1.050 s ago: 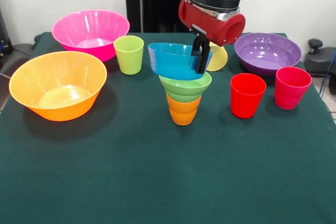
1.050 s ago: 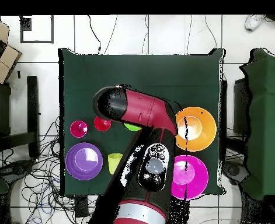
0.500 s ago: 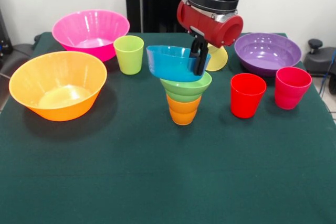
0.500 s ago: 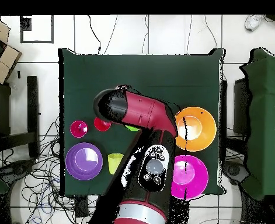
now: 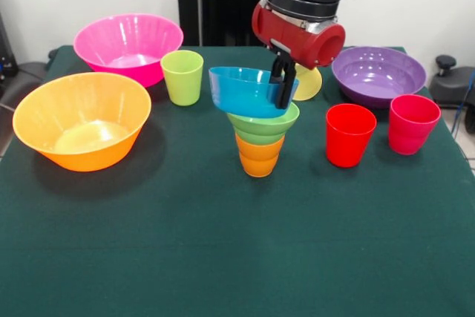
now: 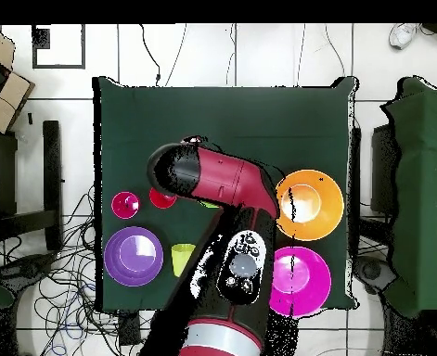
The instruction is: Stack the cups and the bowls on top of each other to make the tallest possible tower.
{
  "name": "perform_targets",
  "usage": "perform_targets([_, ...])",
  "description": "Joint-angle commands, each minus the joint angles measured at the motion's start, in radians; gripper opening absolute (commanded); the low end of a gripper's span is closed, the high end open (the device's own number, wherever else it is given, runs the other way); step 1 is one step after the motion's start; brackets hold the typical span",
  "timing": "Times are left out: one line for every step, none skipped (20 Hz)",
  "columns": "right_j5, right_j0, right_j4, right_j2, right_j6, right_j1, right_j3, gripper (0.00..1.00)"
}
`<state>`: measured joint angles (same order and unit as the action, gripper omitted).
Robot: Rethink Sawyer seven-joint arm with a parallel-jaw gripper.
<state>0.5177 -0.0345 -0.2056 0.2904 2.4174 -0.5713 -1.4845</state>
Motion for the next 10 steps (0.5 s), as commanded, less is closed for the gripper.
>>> perform_targets([-0.049, -0.032, 0.010, -0.068, 0.120, 0.038, -0.068, 0.00])
perform_targets([-0.051, -0.031, 0.009, -0.068, 0.121, 0.039, -0.068, 0.00])
perform_targets([-0.051, -0.032, 0.006, -0.071, 0.124, 0.038, -0.072, 0.00])
perform_targets([-0.051, -0.028, 0.002, -0.075, 0.124, 0.038, -0.073, 0.00])
perform_targets([-0.052, -0.032, 0.001, -0.072, 0.128, 0.039, -0.073, 0.00])
perform_targets([-0.048, -0.033, 0.000, -0.070, 0.129, 0.041, -0.070, 0.00])
perform_targets([-0.045, -0.037, 0.001, -0.067, 0.131, 0.042, -0.069, 0.00])
perform_targets([-0.041, -0.039, 0.000, -0.065, 0.132, 0.044, -0.067, 0.00])
perform_targets([-0.041, -0.040, 0.000, -0.067, 0.131, 0.044, -0.069, 0.00])
perform_targets([-0.042, -0.038, -0.001, -0.070, 0.129, 0.044, -0.070, 0.00])
